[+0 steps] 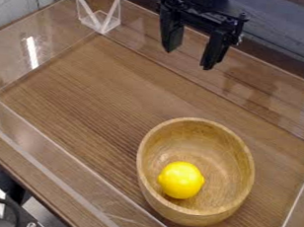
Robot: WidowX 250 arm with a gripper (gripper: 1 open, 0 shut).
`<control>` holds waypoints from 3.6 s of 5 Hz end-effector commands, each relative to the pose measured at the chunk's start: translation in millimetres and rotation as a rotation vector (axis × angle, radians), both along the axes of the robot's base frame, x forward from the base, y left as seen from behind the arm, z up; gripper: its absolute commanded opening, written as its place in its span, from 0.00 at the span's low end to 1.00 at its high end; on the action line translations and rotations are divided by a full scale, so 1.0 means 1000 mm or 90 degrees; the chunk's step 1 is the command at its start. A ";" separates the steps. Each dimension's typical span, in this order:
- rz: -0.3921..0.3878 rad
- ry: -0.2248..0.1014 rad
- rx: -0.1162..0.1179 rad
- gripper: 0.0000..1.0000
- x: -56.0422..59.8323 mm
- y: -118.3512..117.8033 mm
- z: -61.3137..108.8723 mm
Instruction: Remove the lemon from inside the brown bowl and put it on the table
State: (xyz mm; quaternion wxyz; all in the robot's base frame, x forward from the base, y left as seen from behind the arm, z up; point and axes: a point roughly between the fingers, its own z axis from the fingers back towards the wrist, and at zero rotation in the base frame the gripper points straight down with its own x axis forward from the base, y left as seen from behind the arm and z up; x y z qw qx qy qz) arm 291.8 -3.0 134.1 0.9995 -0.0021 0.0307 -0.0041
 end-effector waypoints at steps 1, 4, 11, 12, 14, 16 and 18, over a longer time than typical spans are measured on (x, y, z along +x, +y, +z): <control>0.000 0.010 -0.001 1.00 -0.004 -0.003 -0.006; -0.007 -0.011 -0.002 1.00 -0.043 -0.032 -0.016; -0.050 0.007 -0.008 1.00 -0.062 -0.054 -0.041; -0.058 0.007 -0.010 1.00 -0.064 -0.057 -0.044; -0.085 0.008 -0.022 1.00 -0.067 -0.062 -0.047; -0.110 0.007 -0.035 1.00 -0.069 -0.066 -0.050; -0.131 0.001 -0.044 1.00 -0.069 -0.066 -0.053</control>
